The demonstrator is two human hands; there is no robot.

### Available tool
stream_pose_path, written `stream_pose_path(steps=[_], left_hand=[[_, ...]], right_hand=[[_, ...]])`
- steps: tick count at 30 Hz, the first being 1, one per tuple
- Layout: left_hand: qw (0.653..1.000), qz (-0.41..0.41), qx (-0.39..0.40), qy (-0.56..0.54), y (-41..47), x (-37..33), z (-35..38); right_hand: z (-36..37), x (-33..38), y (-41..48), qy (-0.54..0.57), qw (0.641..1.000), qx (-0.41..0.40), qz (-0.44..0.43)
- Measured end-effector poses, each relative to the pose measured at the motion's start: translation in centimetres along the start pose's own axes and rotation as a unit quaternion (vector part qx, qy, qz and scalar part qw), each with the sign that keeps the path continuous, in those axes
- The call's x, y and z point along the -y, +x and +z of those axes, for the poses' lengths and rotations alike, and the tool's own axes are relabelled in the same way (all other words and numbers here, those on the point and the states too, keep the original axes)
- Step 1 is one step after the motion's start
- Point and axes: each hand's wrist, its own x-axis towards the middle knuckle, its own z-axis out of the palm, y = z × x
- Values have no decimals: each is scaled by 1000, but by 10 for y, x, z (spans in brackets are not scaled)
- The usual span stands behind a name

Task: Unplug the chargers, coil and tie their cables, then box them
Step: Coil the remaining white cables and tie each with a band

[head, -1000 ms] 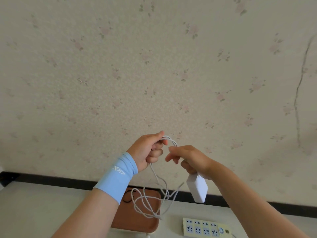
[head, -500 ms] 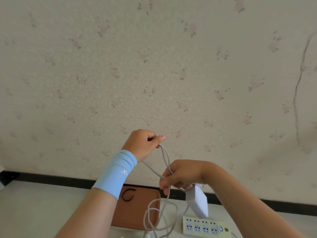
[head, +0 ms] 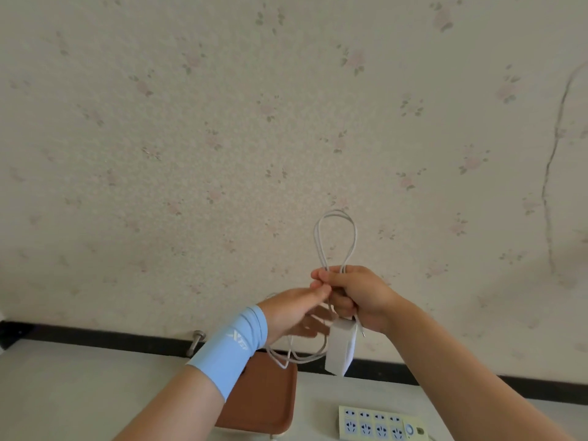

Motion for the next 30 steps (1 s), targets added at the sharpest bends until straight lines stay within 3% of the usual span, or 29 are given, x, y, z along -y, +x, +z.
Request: stream_pose_path(steps=[4,8,12,17,21,26,28,30], left_hand=[[996,21,-2,83,-1,-2,2],[991,36,-40,123,-1,-7,-2],[990,23,-56,-129,-5,-12,-2],[914,35,-85,-395,1,-16,-10],[886,52,-84,-453,1,-16,-11],[810,75,-88,-576,5,-15,-28],[805,65,-54,-587,3,-14,-32],[826,55,-13,-561,-1,-14,-32]], right_hand=[[2,3,-1,63,997,-33,1],[-2,6,-3,17,999,-38,5],[-10,8,-3,-70,996,-53,23],[1,4,-10,-152,988,9,6],[7,2,-7,-189,981,30,3],[1,-4,-9,-325,942,64,59],[4,-5,-9,-386,921,37,24],[4,-6,-6,-417,909,-4,-23]])
